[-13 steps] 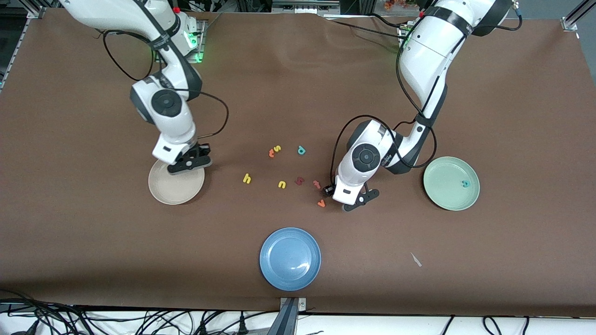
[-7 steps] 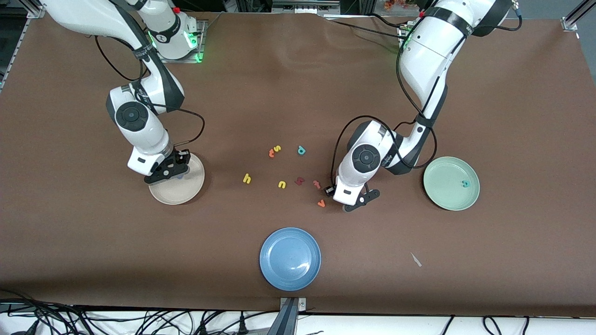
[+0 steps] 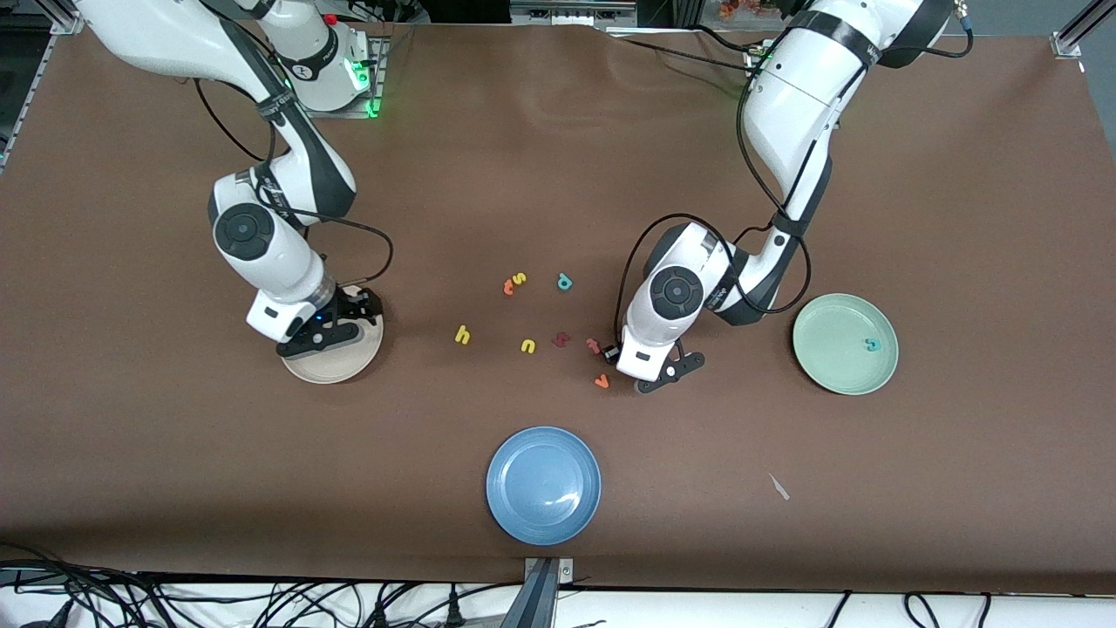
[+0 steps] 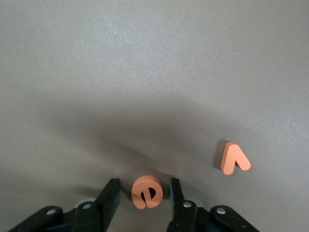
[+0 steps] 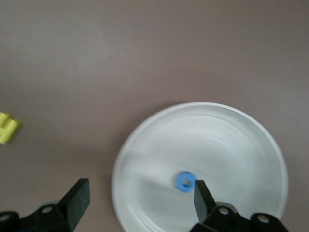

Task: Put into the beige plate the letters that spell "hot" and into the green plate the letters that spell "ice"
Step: 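Place the blue o on the beige plate with the right gripper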

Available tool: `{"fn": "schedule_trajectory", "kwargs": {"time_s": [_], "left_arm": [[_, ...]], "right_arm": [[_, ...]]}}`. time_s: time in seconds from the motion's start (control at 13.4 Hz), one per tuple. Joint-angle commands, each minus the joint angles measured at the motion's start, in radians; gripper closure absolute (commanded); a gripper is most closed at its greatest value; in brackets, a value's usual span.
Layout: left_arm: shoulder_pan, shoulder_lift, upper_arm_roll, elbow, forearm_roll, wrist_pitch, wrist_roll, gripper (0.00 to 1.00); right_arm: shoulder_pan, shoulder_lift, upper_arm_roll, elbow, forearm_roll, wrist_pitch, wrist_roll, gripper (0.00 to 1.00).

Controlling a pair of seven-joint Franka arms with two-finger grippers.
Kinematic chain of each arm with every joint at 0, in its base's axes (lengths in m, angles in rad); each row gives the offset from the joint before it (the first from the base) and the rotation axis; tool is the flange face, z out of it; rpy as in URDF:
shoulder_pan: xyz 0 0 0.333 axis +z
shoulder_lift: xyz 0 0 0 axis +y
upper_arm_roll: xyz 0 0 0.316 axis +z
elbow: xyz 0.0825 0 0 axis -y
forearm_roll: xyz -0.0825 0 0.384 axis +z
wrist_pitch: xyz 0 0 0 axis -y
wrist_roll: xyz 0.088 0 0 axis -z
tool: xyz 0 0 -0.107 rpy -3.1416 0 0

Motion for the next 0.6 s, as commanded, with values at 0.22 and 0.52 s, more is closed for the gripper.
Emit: {"fn": "schedule_trajectory", "kwargs": {"time_s": [0.22, 0.52], "left_arm": [[-0.011, 0.022, 0.009, 0.029, 0.035, -0.003, -0.03, 0.92], [0.063, -0.075, 0.018, 0.03, 0.046, -0.087, 0.029, 1.0]], "right_arm": [[0.134, 0.095, 0.031, 0.102, 0.017, -0.028, 0.322, 0.04], [0.21, 0.161, 0.029, 0.18, 0.01, -0.028, 0.526, 0.05]]}}
